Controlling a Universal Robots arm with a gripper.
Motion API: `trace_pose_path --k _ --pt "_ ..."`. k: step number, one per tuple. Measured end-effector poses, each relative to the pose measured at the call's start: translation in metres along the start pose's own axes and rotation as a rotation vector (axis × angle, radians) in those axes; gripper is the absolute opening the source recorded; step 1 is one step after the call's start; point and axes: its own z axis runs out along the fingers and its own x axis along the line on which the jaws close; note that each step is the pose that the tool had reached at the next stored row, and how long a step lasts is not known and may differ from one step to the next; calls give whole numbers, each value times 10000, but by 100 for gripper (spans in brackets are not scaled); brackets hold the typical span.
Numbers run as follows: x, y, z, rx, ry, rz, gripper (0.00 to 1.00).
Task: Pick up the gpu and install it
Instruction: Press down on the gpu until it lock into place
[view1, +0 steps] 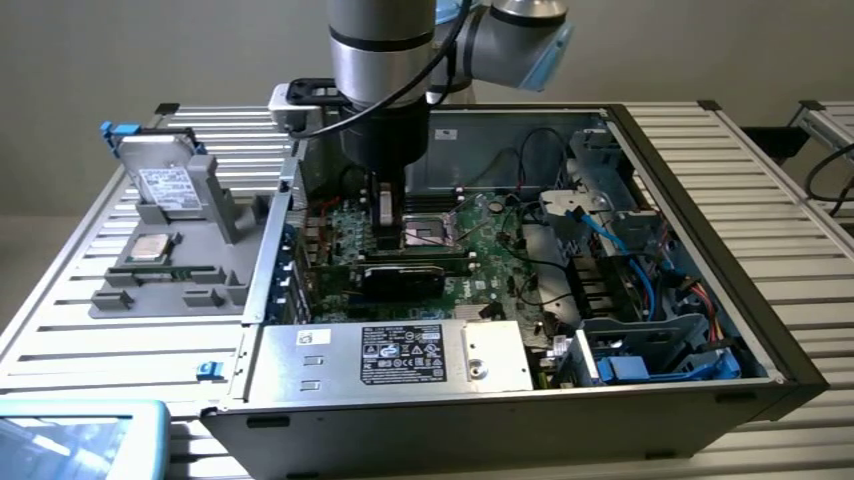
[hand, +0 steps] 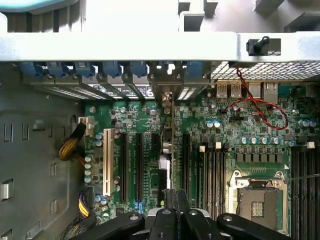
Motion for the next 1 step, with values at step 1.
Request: trace_pose_path --k 1 --pt "0 0 0 0 0 0 12"
